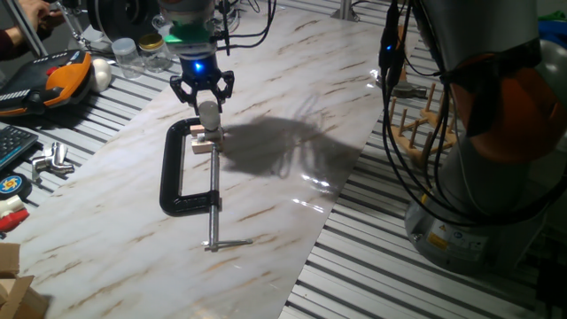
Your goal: Take out the light bulb by rotating it
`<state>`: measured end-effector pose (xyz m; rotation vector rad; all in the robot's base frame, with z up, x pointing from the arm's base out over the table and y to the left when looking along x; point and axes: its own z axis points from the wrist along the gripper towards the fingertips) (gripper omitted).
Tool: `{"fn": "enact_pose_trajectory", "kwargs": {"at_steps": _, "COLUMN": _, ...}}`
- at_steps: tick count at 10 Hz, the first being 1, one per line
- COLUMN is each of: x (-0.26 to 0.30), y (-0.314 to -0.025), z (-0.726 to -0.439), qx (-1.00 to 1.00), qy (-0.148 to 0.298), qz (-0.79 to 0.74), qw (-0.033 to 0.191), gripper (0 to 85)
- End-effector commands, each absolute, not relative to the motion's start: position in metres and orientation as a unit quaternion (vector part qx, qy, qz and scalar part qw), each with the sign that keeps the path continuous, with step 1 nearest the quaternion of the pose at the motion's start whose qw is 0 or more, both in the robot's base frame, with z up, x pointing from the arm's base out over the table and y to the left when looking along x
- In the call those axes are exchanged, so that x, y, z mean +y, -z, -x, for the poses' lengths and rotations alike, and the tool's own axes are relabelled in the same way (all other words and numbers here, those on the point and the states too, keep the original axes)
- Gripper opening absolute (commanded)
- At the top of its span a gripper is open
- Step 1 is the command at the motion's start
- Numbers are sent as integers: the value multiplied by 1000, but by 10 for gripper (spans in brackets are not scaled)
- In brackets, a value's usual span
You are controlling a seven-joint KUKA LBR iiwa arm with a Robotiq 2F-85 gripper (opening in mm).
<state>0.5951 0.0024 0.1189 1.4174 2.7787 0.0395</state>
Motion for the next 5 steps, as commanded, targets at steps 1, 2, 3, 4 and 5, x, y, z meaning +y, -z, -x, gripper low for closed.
{"fn": "enact_pose_trajectory", "kwargs": {"at_steps": 1, "x": 2, "y": -119, "z": -595, "qx": 902, "qy": -12, "qz": -432, "qw": 9, "gripper": 0}}
{"fn": "enact_pose_trajectory", "kwargs": {"at_steps": 2, "x": 3, "y": -119, "z": -595, "qx": 910, "qy": -10, "qz": -413, "qw": 6, "gripper": 0}}
{"fn": "enact_pose_trajectory", "kwargs": {"at_steps": 3, "x": 3, "y": -119, "z": -595, "qx": 918, "qy": -8, "qz": -397, "qw": 3, "gripper": 0}}
{"fn": "enact_pose_trajectory", "kwargs": {"at_steps": 4, "x": 3, "y": -118, "z": -595, "qx": 924, "qy": -6, "qz": -382, "qw": 0, "gripper": 0}}
{"fn": "enact_pose_trajectory", "kwargs": {"at_steps": 5, "x": 3, "y": -118, "z": -595, "qx": 929, "qy": -4, "qz": -370, "qw": -5, "gripper": 0}}
